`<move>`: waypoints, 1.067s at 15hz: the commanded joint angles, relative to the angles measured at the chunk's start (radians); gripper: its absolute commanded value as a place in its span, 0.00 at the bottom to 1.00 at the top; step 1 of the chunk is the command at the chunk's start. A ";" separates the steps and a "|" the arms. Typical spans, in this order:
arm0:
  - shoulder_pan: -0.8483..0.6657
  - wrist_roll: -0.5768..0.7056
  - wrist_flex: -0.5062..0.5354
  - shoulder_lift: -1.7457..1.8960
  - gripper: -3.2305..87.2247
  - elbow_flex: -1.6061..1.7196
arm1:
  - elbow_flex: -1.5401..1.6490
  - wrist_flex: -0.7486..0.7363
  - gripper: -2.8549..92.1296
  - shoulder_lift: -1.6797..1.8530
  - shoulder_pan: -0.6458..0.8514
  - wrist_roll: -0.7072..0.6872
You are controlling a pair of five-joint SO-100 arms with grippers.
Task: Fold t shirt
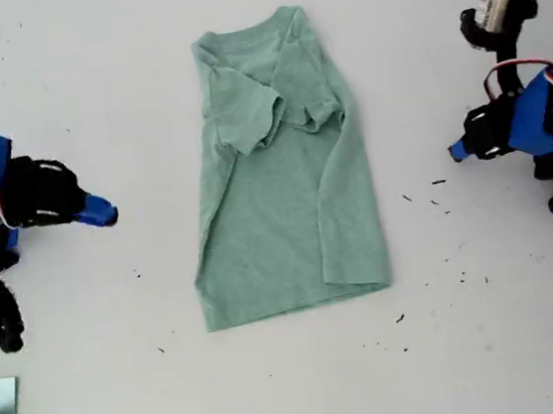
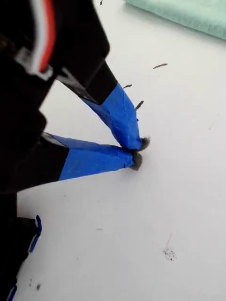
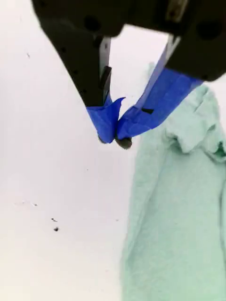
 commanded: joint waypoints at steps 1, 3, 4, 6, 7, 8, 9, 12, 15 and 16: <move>0.106 0.040 0.172 -0.436 0.03 -0.680 | -0.021 0.002 0.05 0.023 0.002 0.009; 0.149 0.072 0.176 -0.672 0.03 -0.911 | -0.021 0.008 0.05 0.035 -0.002 0.014; 0.150 0.075 0.176 -0.721 0.03 -0.934 | -0.021 0.008 0.05 0.038 -0.002 0.014; 0.147 0.075 0.176 -0.710 0.03 -0.940 | -0.021 0.009 0.05 0.040 -0.009 0.015; 0.147 0.077 0.176 -0.703 0.16 -0.940 | -0.021 0.011 0.05 0.043 -0.014 0.017; 0.156 0.077 0.176 -0.701 0.37 -0.943 | -0.021 0.012 0.05 0.048 -0.017 0.020; 0.163 0.077 0.178 -0.701 0.39 -0.942 | -0.020 0.012 0.05 0.051 -0.017 0.020; 0.164 0.041 0.178 -0.704 0.39 -0.881 | -0.020 0.012 0.05 0.063 -0.017 0.021; 0.118 0.002 0.041 -0.704 0.40 -0.578 | -0.017 0.014 0.05 0.069 -0.017 0.018; 0.104 -0.002 -0.052 -0.701 0.40 -0.468 | -0.017 0.014 0.05 0.069 -0.021 0.018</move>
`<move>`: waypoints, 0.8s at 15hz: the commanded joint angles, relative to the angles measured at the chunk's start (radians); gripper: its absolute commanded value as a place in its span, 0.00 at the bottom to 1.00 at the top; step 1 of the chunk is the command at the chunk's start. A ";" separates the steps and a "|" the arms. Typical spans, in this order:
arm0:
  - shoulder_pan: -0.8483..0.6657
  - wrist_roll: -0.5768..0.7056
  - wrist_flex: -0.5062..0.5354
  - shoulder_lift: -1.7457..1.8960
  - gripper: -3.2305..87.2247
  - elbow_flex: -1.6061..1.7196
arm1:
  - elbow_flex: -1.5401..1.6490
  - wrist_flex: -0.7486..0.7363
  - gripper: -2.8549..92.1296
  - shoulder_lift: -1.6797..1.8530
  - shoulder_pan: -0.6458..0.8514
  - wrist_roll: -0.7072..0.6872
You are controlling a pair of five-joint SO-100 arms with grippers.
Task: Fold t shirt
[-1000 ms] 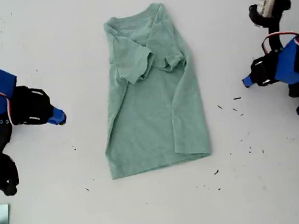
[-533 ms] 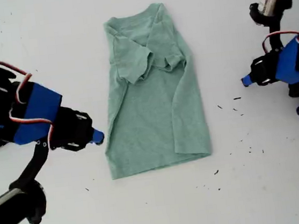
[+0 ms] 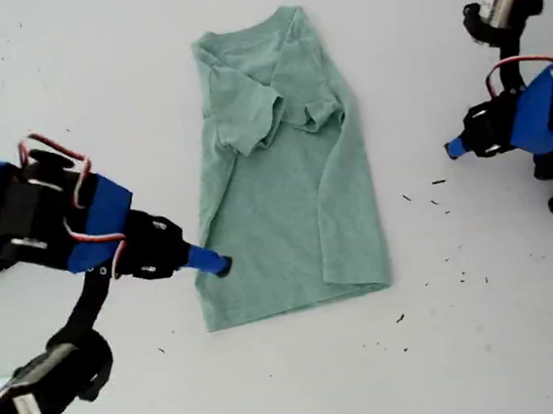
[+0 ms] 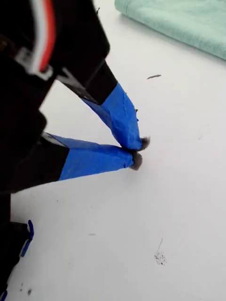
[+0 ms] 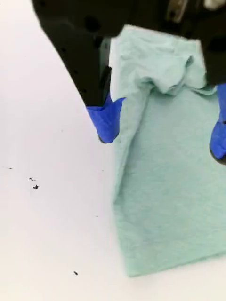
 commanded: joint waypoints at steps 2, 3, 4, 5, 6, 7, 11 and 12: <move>-0.057 -0.006 -0.241 -0.017 0.40 0.218 | -0.015 0.012 0.05 0.015 -0.035 0.017; -0.063 0.002 -0.301 -0.051 0.40 0.242 | -0.014 0.014 0.05 0.017 -0.040 0.020; -0.063 0.002 -0.341 -0.087 0.40 0.252 | -0.014 0.014 0.05 0.017 -0.044 0.021; -0.060 -0.002 -0.380 -0.121 0.38 0.262 | -0.014 0.015 0.05 0.020 -0.048 0.025; -0.058 -0.006 -0.446 -0.135 0.28 0.302 | -0.011 0.015 0.05 0.021 -0.052 0.026; -0.052 -0.029 -0.503 -0.129 0.03 0.345 | -0.003 0.012 0.05 0.021 -0.054 0.028; -0.026 -0.081 -0.580 0.083 0.03 0.503 | 0.002 0.012 0.05 0.040 -0.057 0.031; -0.031 -0.078 -0.733 0.135 0.03 0.638 | 0.005 0.011 0.05 0.049 -0.051 0.028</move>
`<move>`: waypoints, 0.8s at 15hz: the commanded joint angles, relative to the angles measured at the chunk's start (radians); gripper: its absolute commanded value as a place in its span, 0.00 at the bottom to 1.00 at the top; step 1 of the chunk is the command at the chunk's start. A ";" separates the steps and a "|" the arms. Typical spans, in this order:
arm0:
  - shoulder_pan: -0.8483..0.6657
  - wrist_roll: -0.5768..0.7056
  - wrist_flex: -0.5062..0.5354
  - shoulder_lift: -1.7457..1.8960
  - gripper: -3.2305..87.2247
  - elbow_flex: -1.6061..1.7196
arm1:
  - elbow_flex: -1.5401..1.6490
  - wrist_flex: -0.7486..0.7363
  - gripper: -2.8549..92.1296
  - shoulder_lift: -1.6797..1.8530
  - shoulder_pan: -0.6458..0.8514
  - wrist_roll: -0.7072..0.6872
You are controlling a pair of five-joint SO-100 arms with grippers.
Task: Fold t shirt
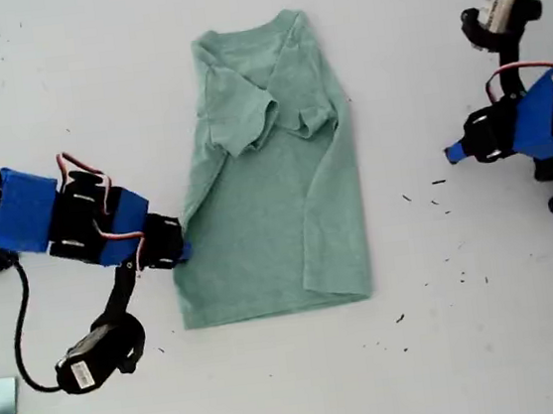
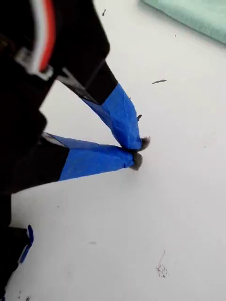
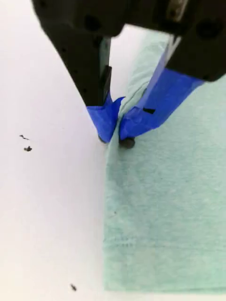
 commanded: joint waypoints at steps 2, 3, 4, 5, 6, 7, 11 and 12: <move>0.002 -0.008 -0.169 0.158 0.03 0.170 | -0.006 0.003 0.05 0.025 -0.009 0.011; -0.021 -0.003 -0.041 0.224 0.03 0.118 | -0.006 0.006 0.05 0.032 -0.011 0.015; -0.051 -0.006 0.169 0.265 0.03 0.011 | -0.005 0.011 0.05 0.044 -0.014 0.020; -0.087 0.012 0.334 0.273 0.03 -0.092 | -0.002 0.012 0.05 0.060 -0.014 0.021; -0.104 0.035 0.413 0.270 0.03 -0.173 | 0.005 0.014 0.05 0.077 -0.014 0.023; -0.114 0.064 0.391 0.242 0.03 -0.227 | 0.011 0.015 0.05 0.094 -0.015 0.028; -0.066 0.198 0.153 -0.287 0.03 -0.796 | 0.018 0.023 0.05 0.118 -0.031 0.037; -0.046 0.242 0.176 -0.494 0.04 -1.045 | 0.017 0.023 0.05 0.120 -0.031 0.037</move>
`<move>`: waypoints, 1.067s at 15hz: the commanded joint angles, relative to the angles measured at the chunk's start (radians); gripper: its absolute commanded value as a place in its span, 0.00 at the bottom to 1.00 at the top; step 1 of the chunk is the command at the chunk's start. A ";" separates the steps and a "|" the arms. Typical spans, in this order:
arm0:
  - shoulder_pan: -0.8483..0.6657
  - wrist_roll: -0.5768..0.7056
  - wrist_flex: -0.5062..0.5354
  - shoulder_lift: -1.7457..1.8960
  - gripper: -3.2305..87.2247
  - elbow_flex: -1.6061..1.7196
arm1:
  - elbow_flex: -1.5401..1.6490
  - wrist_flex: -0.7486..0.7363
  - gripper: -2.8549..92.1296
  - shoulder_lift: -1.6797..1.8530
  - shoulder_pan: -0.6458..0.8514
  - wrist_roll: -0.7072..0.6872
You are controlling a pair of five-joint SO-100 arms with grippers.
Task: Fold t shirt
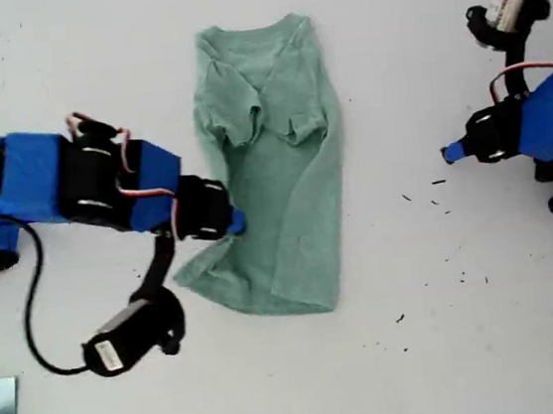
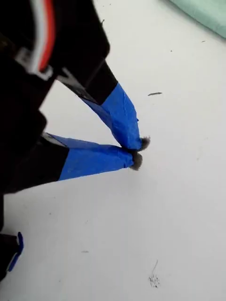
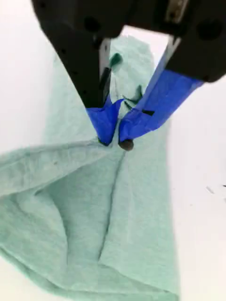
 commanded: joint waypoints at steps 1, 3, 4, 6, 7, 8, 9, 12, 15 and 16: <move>0.048 0.067 -0.012 -0.390 0.17 -0.503 | -0.009 0.006 0.05 0.015 -0.014 0.011; 0.032 0.054 -0.054 -0.588 0.26 -0.518 | -0.006 0.014 0.05 0.035 -0.021 0.020; 0.023 0.041 -0.040 -0.649 0.27 -0.523 | -0.003 0.020 0.05 0.051 -0.025 0.025; 0.031 0.049 0.051 -0.520 0.31 -0.523 | 0.002 0.023 0.05 0.063 -0.028 0.028; 0.032 0.066 0.112 -0.383 0.29 -0.518 | 0.002 0.025 0.05 0.064 -0.029 0.029; 0.032 0.078 0.170 -0.242 0.26 -0.509 | 0.002 0.023 0.05 0.064 -0.029 0.031; 0.032 0.083 0.230 -0.103 0.23 -0.486 | 0.002 0.023 0.05 0.064 -0.026 0.028; 0.018 0.058 0.420 0.261 0.08 -0.342 | 0.003 0.017 0.05 0.064 -0.014 0.020; -0.074 -0.023 0.098 0.799 0.08 0.600 | 0.002 0.014 0.05 0.064 -0.005 0.014; -0.109 -0.061 -0.127 1.023 0.07 1.006 | 0.002 0.014 0.05 0.063 -0.003 0.014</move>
